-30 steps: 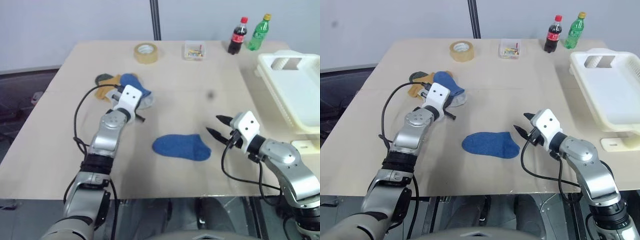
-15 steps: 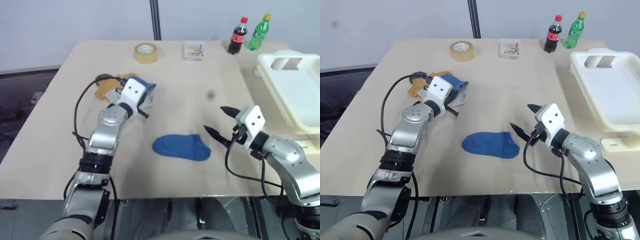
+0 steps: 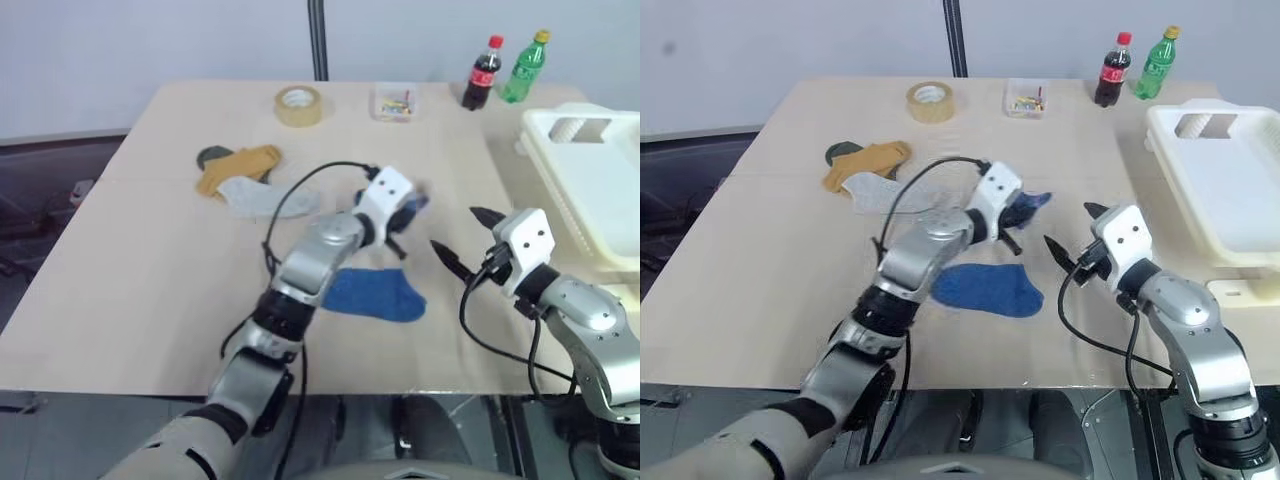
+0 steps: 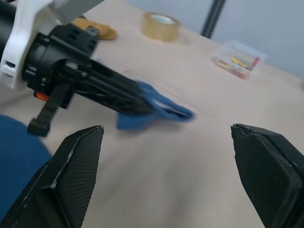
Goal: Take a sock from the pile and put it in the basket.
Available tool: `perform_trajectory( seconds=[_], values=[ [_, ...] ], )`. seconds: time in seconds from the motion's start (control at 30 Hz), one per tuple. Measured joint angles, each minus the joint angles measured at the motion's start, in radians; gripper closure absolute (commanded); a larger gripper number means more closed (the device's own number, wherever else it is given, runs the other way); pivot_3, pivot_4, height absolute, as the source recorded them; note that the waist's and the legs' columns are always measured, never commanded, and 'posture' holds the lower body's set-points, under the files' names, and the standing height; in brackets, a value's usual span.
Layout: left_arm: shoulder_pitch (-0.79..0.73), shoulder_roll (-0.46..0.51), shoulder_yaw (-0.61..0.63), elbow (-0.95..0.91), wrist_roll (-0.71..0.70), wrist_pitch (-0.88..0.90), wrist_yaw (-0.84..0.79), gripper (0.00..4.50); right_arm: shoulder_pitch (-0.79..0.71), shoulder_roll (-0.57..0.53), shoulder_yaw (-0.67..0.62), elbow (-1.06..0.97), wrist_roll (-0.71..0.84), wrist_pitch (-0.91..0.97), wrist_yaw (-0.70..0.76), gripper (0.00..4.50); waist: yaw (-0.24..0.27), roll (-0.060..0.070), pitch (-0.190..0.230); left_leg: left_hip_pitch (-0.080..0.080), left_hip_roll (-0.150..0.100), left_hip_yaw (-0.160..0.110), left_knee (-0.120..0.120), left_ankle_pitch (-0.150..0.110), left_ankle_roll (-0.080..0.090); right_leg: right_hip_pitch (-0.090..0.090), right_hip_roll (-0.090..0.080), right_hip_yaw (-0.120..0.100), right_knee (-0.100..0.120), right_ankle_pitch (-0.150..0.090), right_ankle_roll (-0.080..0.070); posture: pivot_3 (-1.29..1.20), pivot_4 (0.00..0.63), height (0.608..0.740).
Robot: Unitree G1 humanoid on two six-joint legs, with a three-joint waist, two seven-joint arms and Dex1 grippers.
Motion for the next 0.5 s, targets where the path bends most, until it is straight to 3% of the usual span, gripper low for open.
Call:
perform_trajectory(
  seconds=[0.13, 0.3, 0.5],
  values=[
    [-0.032, 0.05, 0.081, 0.027, -0.038, -0.014, -0.009, 2.19, 0.001, 0.022, -0.002, -0.006, 0.031, 0.081, -0.025, 0.0, -0.02, 0.0, 0.0, 0.0, 0.002, 0.001, 0.0, 0.0, 0.0, -0.001, 0.0, 0.001, 0.0, 0.0, 0.0, 0.0, 0.15, 0.74],
    [-0.112, 0.161, 0.155, 0.198, -0.035, -0.116, -0.034, 2.19, -0.142, 0.091, 0.074, 0.116, 0.001, 0.133, -0.07, 0.0, -0.021, 0.0, 0.0, 0.002, 0.003, 0.003, 0.0, 0.0, 0.0, 0.0, 0.005, 0.002, 0.001, 0.0, 0.001, 0.0, 0.15, 0.74],
    [-0.242, 0.161, 0.158, 0.62, -0.004, -0.318, -0.075, 2.19, -0.34, 0.237, 0.098, 0.437, -0.061, 0.133, -0.175, 0.0, -0.006, 0.0, 0.0, -0.001, -0.002, 0.001, 0.001, 0.002, -0.003, -0.002, 0.002, 0.002, 0.001, 0.003, -0.001, 0.0, 0.15, 0.74]
  ],
)
